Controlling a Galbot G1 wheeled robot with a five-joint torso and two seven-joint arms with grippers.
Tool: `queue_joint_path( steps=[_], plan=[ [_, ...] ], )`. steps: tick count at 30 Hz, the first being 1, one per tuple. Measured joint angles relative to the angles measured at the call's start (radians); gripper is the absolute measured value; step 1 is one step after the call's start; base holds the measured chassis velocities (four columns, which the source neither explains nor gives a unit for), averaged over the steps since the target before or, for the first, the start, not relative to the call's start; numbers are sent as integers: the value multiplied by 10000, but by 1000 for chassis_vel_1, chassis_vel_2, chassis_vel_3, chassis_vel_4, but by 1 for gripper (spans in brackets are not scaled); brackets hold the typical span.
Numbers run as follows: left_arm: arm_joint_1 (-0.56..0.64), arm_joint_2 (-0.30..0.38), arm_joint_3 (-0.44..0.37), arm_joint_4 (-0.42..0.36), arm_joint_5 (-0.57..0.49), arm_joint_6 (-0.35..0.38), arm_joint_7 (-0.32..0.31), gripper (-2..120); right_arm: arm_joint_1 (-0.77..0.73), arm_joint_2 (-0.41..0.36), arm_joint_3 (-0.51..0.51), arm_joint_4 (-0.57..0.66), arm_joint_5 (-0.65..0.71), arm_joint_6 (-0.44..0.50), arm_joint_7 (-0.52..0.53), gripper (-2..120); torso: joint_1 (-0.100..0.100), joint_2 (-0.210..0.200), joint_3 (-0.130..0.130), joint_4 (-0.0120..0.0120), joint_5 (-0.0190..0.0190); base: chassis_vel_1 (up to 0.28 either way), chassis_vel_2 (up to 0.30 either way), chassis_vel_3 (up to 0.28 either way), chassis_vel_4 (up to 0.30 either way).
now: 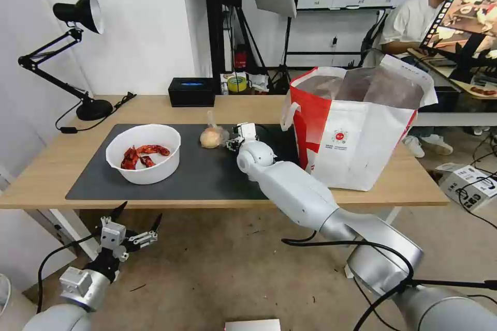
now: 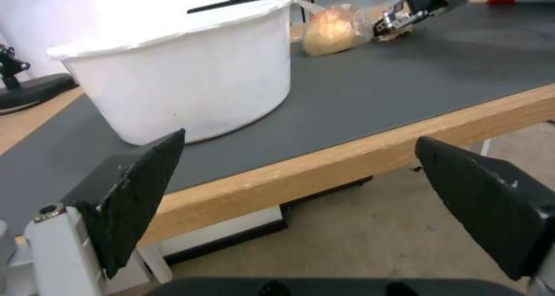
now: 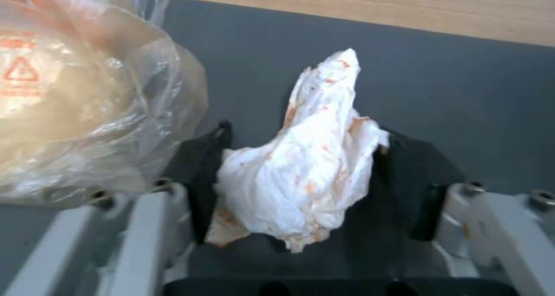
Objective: Pick up the trash from the table and place it into the takeout bag.
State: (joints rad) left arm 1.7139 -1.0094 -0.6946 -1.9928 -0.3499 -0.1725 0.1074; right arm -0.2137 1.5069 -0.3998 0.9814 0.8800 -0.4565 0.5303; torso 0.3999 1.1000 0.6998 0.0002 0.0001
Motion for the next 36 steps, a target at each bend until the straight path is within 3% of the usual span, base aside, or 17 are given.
queue_joint_path(
  steps=[15, 17, 23, 24, 27, 36],
  plan=[
    [70, -102, 59, -131, 61, -6, -41, 100, -379, -650, 33, 1006, 62, 232, 182, 0, 1, -1, 4, -7, -2, 0, 0, 0, 0],
    [86, -104, 49, -151, 61, -6, -46, 100, -426, -748, 34, 1232, 8, 307, 182, 0, 2, -1, 4, -10, -1, 0, 0, 0, 0],
    [288, -159, -102, -281, 62, -6, -56, 100, -1055, -2044, 39, 4047, -76, 916, 167, 0, 1, -1, 1, -3, -1, 0, 0, 0, 0],
    [288, -159, -102, -281, 62, -6, -56, 100, -1055, -2044, 39, 4047, -76, 916, 167, 0, 1, -1, 1, -3, -1, 0, 0, 0, 0],
    [339, -230, -122, -288, 68, -6, -56, 100, -1590, -2829, 86, 5610, -346, 1687, -81, 0, 1, 0, 2, -4, 0, 0, 0, 0, 0],
    [352, -309, -52, -289, 125, -11, -58, 100, -2594, -4093, 1011, 7623, -1312, 3904, -1099, 0, 1, 0, 1, -3, 1, 0, 0, 0, 0]
  ],
)
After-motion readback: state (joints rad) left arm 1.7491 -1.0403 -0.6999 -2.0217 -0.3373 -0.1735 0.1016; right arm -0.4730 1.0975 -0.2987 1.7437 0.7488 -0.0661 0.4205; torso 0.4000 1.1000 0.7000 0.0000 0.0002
